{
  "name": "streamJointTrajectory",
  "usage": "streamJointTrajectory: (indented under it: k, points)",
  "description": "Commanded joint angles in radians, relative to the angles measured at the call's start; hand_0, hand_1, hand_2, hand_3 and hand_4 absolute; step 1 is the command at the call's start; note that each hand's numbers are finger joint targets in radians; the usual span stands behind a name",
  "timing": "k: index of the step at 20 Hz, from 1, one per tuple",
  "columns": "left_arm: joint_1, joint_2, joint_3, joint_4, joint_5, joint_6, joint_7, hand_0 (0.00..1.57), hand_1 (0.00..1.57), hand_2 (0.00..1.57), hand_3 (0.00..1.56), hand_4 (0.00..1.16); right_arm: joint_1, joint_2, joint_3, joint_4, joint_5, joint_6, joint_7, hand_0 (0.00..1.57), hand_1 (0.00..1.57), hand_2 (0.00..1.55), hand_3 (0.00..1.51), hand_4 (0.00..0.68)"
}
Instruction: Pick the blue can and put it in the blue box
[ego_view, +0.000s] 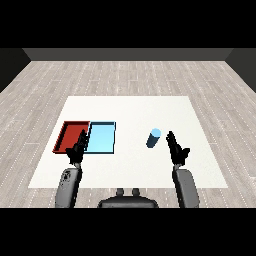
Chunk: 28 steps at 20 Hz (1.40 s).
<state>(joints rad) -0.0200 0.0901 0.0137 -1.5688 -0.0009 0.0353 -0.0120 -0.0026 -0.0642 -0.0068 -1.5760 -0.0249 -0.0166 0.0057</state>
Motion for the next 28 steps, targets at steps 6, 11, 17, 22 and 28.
streamJointTrajectory:
  k: [6,11,17,22,28]
  points:
    - [0.037,0.013,-0.004,0.063,0.005,-0.068,-0.047,0.0,0.0,0.0,0.0,0.0,-0.212,-0.183,-0.178,0.243,-0.066,0.132,-0.047,0.0,0.0,0.0,0.0,0.0]
    - [0.029,-0.042,0.05,-0.053,0.121,-0.114,-0.371,0.0,0.0,0.0,0.0,0.0,-0.232,-0.154,-0.231,0.236,-0.257,0.303,-0.267,0.0,0.0,0.0,0.0,0.0]
    - [0.031,-0.029,0.065,-0.02,0.155,-0.167,-0.41,0.0,0.0,0.0,0.0,0.0,-0.289,-0.207,-0.265,0.372,-0.261,0.37,-0.333,0.0,0.0,0.0,0.0,0.0]
    - [-0.041,-0.076,0.039,0.091,0.103,-0.106,-0.459,0.0,0.0,0.0,0.0,0.0,-0.262,-0.183,-0.247,0.346,-0.261,0.356,-0.329,0.0,0.0,0.0,0.0,0.0]
    - [-0.016,-0.057,0.034,-0.055,0.134,-0.084,-0.324,0.0,0.0,0.0,0.0,0.0,-0.325,-0.206,-0.261,0.46,-0.275,0.381,-0.32,0.0,0.0,0.0,0.0,0.0]
